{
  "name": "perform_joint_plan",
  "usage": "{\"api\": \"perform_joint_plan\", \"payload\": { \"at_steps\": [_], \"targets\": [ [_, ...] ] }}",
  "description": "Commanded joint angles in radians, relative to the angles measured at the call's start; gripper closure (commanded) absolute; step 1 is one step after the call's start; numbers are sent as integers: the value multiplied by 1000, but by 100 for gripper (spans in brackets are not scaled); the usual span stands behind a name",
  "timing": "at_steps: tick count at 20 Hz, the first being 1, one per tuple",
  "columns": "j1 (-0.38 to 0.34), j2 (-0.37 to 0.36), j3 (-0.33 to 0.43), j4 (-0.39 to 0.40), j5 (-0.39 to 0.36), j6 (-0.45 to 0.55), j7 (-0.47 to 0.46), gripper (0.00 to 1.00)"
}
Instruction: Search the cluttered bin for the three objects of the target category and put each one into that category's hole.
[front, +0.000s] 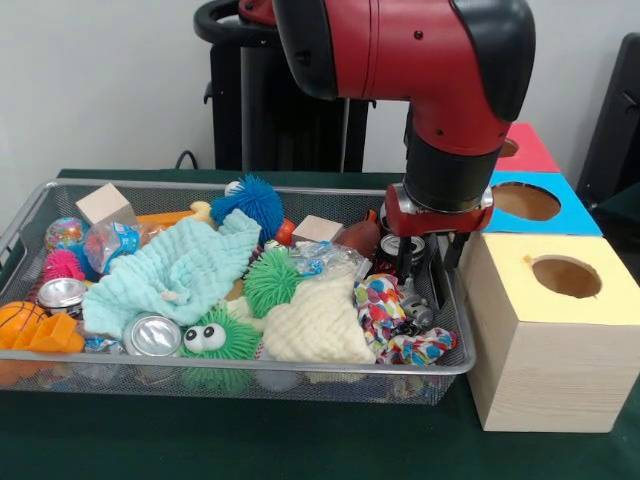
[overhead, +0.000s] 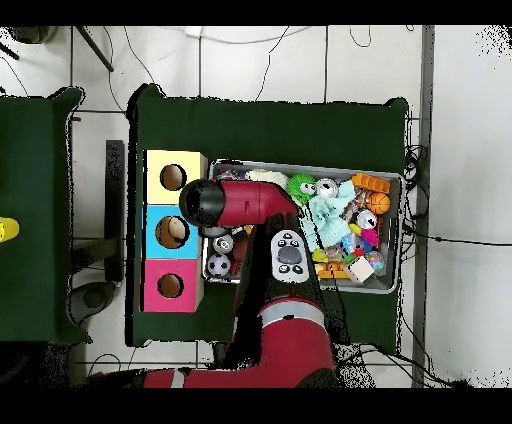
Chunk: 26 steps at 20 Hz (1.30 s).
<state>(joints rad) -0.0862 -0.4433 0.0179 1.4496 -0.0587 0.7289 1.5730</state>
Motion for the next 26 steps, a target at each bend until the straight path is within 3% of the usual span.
{"api": "perform_joint_plan", "payload": {
  "at_steps": [1, 6, 11, 15, 21, 26],
  "targets": [
    [-4, 44, 25, -127, 52, -131, 228, 0],
    [-13, 44, 30, -145, 57, -111, 212, 0],
    [-14, -34, 9, -148, 51, 6, 188, 0],
    [-27, -98, 3, -114, 47, 35, 163, 0],
    [-40, -106, 7, -133, 40, 54, 144, 0],
    [-35, -159, -7, -131, 46, 128, 146, 0]
  ]
}}
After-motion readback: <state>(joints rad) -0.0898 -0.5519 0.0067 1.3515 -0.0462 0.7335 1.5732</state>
